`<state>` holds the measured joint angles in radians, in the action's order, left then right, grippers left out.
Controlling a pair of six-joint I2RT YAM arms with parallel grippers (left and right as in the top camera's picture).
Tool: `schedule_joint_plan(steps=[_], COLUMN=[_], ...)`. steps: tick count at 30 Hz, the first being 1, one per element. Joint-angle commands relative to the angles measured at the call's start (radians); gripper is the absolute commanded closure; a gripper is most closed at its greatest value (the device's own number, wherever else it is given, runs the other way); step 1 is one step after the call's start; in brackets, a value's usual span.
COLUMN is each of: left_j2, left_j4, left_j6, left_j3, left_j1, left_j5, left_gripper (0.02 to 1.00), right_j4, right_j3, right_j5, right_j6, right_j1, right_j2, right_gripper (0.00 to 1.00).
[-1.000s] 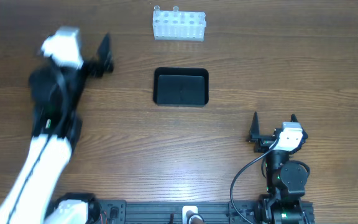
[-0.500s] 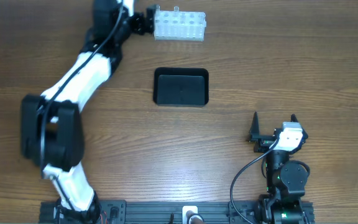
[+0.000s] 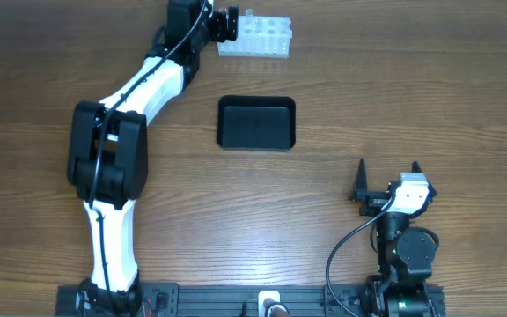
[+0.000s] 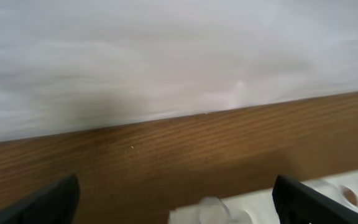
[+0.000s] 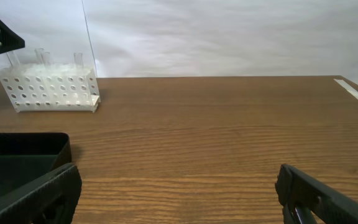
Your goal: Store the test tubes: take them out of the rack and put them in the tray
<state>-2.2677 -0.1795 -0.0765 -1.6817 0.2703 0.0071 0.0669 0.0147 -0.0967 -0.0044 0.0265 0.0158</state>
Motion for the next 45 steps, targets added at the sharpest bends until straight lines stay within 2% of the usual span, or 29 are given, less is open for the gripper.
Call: schedule_joint_plan(steps=[1,6,14,20,27,33,45], left_j2=[-0.052,-0.065,-0.065,-0.065,-0.065,-0.065,-0.064], left_j4=[-0.003,-0.002,0.016,0.016,0.016,0.024,0.032], left_j6=[-0.014,-0.015,-0.044,-0.045,-0.063,-0.067,-0.067], left_j3=[-0.05,-0.054,-0.054,-0.054,-0.054,-0.054,-0.054], left_j1=[0.007,0.013,0.018,0.027,0.036,0.039,0.048], left_j5=[-0.035,-0.035,-0.034,-0.025,-0.024,-0.019,-0.019], left_gripper=[0.091,0.167,0.351,0.419,0.575,0.608,0.757], right_j4=[-0.001,-0.001,-0.001,-0.001,-0.001,-0.001,-0.001], right_j3=[-0.01,-0.01,-0.01,-0.01,-0.01,-0.01,-0.01], right_j5=[-0.002,-0.002,-0.002,-0.002,-0.002,-0.002,-0.002], right_j6=[0.0,0.0,-0.001,0.0,0.0,0.0,0.0], right_j1=[-0.006,-0.006,-0.006,-0.005,-0.005,-0.005,-0.005], right_j2=[-0.007,-0.007,-0.007,-0.007,-0.007,-0.007,-0.007], right_gripper=[0.007,0.009,0.009,0.007,0.009,0.007,0.007])
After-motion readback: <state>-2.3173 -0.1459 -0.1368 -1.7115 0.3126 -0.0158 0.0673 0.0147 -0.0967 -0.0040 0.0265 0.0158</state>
